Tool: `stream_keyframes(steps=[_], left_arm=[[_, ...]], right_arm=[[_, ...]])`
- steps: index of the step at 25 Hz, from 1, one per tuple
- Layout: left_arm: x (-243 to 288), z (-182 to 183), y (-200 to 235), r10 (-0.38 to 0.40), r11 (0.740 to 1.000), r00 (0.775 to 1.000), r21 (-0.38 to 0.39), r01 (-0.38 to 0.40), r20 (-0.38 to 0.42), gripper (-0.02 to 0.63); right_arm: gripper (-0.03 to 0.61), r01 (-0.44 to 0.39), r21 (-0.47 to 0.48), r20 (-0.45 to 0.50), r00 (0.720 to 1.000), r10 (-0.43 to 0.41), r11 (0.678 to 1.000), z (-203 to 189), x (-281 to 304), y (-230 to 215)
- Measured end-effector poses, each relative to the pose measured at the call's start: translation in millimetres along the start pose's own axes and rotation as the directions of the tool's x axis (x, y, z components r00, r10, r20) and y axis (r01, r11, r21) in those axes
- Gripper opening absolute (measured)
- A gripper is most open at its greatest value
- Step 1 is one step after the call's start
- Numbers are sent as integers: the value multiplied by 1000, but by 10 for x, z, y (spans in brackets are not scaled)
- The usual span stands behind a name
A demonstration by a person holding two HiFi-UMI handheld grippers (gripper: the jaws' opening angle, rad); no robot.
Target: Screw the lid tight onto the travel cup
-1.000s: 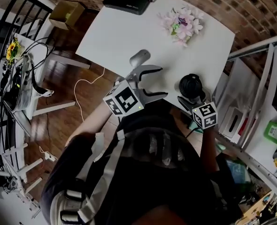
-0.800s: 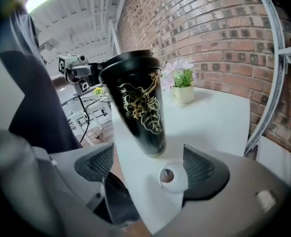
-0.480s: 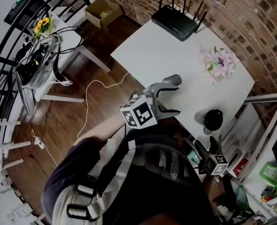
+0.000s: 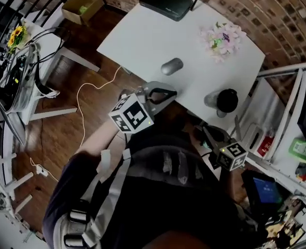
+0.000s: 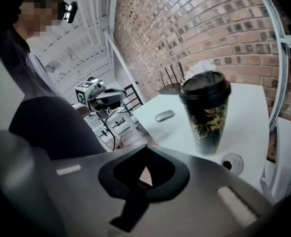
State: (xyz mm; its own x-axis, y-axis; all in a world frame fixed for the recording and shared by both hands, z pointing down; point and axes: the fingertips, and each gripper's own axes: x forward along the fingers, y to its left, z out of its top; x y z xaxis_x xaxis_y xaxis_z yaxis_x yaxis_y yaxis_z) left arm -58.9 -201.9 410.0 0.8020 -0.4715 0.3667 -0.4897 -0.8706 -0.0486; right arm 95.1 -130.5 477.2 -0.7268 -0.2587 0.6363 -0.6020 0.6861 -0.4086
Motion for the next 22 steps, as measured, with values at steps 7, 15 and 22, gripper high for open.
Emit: stream_keyframes(steps=[7,15,22], left_arm=[[140,380,-210,52,996,998,70,-54,23,2],[908,618,-1072,17,995,999,96,-13,-44,2],[1081,888,-1414,138,987,990,88,-138,-1,2]], right_arm=[[5,-107,-264,37,992,121,958,396,85,161],[5,-133,-495,-47,991,127,859,-110,-329,49],[5,-225,-536,-73,972,221,814,-381,-598,172]])
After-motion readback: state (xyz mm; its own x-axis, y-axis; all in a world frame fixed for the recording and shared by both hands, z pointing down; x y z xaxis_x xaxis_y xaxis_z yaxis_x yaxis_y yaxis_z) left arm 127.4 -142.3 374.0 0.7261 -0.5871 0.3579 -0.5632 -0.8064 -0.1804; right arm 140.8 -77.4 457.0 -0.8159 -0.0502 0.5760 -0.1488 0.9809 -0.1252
